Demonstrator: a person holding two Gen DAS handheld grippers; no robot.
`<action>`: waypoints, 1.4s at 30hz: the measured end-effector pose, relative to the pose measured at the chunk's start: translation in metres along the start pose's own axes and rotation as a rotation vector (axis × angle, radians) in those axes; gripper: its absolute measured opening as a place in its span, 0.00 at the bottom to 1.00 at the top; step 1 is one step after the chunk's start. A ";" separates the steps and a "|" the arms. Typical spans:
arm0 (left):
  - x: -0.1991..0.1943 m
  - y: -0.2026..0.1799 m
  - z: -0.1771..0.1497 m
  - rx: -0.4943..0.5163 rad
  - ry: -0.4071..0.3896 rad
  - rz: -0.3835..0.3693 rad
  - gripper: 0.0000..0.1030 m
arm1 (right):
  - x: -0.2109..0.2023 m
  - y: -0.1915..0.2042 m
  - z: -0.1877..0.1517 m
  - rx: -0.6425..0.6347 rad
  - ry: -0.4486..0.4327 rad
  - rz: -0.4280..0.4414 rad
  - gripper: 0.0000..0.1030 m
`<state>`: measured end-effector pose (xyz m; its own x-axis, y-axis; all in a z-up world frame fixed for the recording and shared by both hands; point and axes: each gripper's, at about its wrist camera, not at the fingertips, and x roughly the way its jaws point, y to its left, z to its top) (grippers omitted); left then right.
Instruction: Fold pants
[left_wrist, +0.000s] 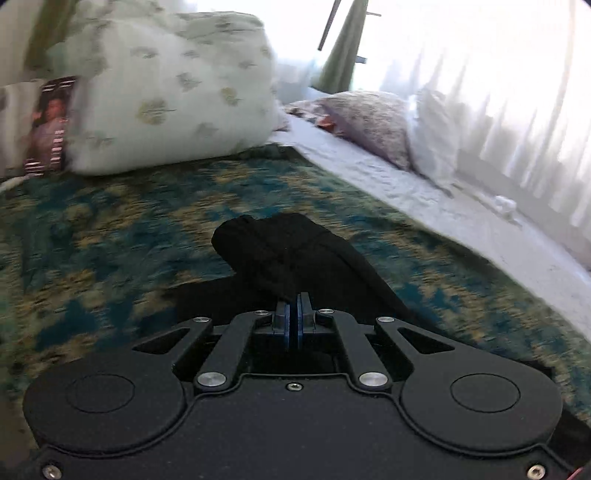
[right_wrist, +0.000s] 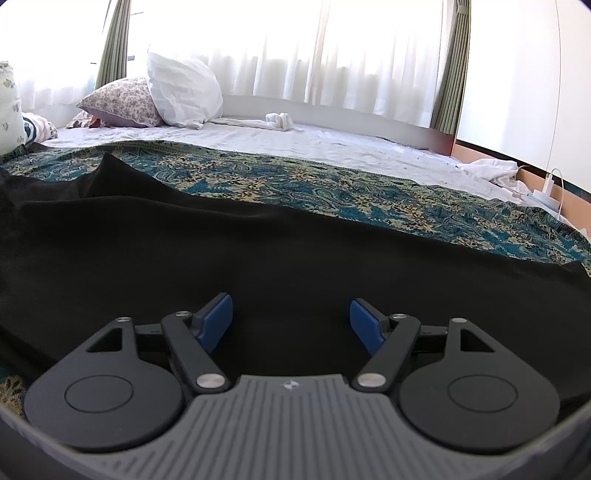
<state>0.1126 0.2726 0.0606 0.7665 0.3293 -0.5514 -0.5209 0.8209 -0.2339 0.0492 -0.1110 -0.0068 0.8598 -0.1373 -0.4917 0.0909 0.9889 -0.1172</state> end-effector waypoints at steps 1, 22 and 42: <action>0.000 0.007 -0.003 0.005 0.007 0.026 0.04 | 0.000 0.000 0.000 -0.001 0.000 -0.001 0.80; -0.022 -0.019 -0.008 0.174 -0.061 -0.007 0.80 | 0.000 0.000 0.000 0.003 0.005 -0.001 0.82; 0.047 -0.259 -0.084 0.518 0.276 -0.268 0.08 | 0.001 -0.011 0.001 0.068 0.015 0.039 0.88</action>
<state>0.2519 0.0361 0.0275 0.6844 0.0062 -0.7291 -0.0233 0.9996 -0.0134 0.0494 -0.1222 -0.0045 0.8558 -0.0988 -0.5078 0.0915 0.9950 -0.0394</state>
